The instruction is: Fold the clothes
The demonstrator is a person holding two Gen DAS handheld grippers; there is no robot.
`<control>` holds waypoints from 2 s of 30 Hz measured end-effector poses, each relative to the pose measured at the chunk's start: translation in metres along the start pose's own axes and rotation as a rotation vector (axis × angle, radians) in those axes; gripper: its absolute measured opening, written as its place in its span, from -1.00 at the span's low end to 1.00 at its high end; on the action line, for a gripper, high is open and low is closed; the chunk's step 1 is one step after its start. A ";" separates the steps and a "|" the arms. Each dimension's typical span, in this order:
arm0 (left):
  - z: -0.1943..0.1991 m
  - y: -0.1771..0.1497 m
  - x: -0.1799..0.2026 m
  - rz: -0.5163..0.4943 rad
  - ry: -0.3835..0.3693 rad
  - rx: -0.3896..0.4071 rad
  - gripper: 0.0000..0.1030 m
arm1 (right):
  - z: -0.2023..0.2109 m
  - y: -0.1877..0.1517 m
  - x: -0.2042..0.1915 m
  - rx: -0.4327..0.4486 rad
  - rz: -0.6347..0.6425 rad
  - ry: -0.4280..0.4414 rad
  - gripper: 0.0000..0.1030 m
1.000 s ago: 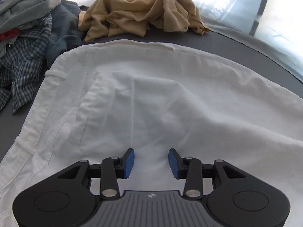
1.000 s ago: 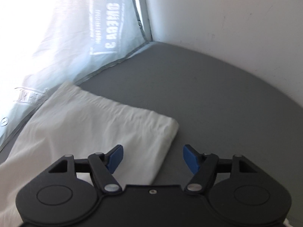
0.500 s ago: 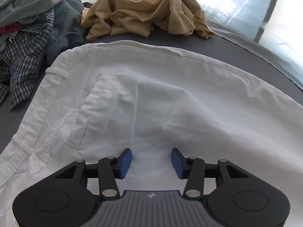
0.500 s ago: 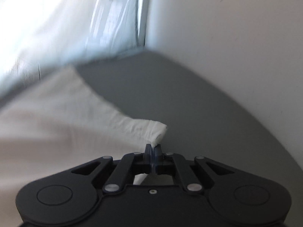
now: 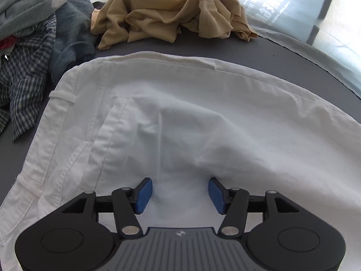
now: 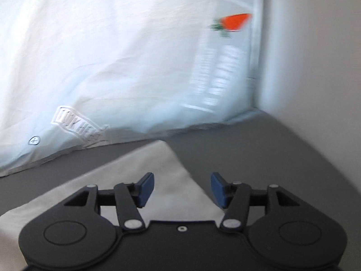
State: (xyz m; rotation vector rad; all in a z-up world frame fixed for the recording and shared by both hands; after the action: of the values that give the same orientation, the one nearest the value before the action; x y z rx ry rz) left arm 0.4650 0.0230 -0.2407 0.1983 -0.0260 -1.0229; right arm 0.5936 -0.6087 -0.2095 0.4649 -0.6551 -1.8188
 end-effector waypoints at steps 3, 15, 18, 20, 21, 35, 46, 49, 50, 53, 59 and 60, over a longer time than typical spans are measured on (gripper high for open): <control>-0.001 0.003 -0.004 0.012 -0.022 -0.011 0.16 | -0.038 0.025 -0.009 -0.024 0.059 0.020 0.38; -0.002 0.004 -0.002 0.022 -0.020 -0.003 0.23 | -0.055 0.084 0.003 0.077 -0.059 0.081 -0.98; -0.002 0.004 -0.001 0.026 -0.016 0.009 0.26 | -0.072 0.092 -0.007 0.060 -0.027 0.018 -0.97; -0.002 0.005 -0.001 0.030 -0.019 0.009 0.27 | -0.089 0.091 -0.020 0.013 0.036 -0.055 -0.96; -0.002 0.006 -0.001 0.031 -0.020 0.008 0.27 | -0.099 0.088 -0.028 -0.025 0.074 -0.095 -0.95; 0.061 -0.060 -0.028 0.013 -0.169 0.124 0.26 | 0.118 -0.046 0.028 0.075 -0.098 0.020 0.63; 0.066 -0.185 -0.069 -0.039 -0.255 0.037 0.25 | 0.244 -0.254 0.042 -0.127 -0.448 0.295 0.87; 0.064 -0.205 -0.079 -0.051 -0.258 0.013 0.25 | 0.255 -0.281 0.057 -0.168 -0.546 0.375 0.85; 0.064 -0.210 -0.082 -0.053 -0.259 0.010 0.25 | 0.260 -0.290 0.065 -0.169 -0.586 0.397 0.83; 0.063 -0.224 -0.090 -0.062 -0.260 -0.004 0.25 | 0.277 -0.318 0.088 -0.164 -0.693 0.449 0.76; 0.059 -0.247 -0.098 -0.060 -0.264 -0.042 0.25 | 0.305 -0.359 0.136 -0.101 -0.864 0.471 0.62; 0.058 -0.250 -0.100 -0.059 -0.265 -0.046 0.25 | 0.308 -0.365 0.144 -0.091 -0.892 0.473 0.60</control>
State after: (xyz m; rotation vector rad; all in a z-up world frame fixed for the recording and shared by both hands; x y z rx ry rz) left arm 0.1947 -0.0274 -0.2205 0.0205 -0.2382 -1.1018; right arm 0.0953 -0.5874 -0.2051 1.2154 -0.0025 -2.4087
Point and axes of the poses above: each gripper's, at about its wrist camera, not at the fingertips, and z roughly against the way its jaws point, x to its right, y to its top, the point moved 1 cm from there along -z, roughly the way its jaws point, and after that the axes turned 12 degrees about -x, right-handed, at the moved point
